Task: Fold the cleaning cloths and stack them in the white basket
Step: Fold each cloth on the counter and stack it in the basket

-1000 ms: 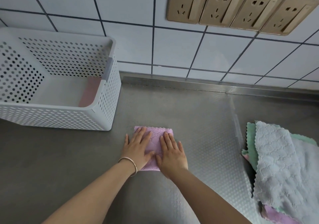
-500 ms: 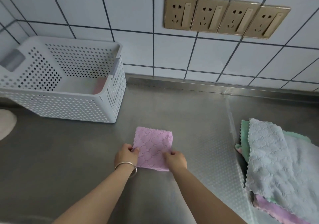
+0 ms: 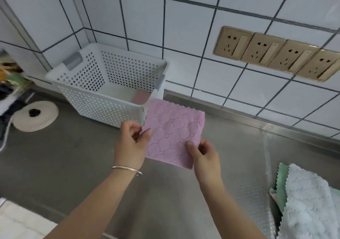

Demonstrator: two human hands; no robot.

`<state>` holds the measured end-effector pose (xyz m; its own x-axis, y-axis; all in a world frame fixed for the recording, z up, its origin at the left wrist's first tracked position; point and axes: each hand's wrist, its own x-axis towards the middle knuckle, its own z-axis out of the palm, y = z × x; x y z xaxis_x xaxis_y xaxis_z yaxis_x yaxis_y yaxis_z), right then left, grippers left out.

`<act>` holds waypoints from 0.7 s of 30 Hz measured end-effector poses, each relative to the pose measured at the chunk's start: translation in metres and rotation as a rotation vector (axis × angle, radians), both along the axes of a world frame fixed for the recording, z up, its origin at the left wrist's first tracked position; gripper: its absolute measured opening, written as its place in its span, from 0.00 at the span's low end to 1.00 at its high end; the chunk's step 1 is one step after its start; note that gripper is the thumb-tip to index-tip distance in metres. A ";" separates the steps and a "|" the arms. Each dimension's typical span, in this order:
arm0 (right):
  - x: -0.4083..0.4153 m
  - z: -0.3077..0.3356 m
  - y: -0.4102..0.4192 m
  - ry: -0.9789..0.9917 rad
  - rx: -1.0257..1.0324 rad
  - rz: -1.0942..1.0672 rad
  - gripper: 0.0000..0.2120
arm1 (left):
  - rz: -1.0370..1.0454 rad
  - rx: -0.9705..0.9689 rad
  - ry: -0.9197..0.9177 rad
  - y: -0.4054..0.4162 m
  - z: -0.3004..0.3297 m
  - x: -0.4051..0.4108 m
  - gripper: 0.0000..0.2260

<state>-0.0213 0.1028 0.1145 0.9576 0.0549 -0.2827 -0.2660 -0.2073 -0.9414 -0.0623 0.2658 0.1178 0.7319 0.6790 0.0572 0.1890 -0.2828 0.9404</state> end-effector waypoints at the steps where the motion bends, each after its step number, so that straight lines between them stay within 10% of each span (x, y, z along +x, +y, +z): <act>1: 0.003 0.013 0.012 -0.033 0.016 0.016 0.06 | -0.009 0.039 -0.062 0.012 0.014 0.003 0.11; 11: 0.082 0.069 0.192 -0.158 0.036 0.076 0.07 | -0.242 0.398 -0.039 0.207 0.073 0.075 0.08; 21: 0.209 -0.012 0.325 0.212 -0.572 0.359 0.11 | -0.595 0.748 0.697 0.347 0.005 0.202 0.12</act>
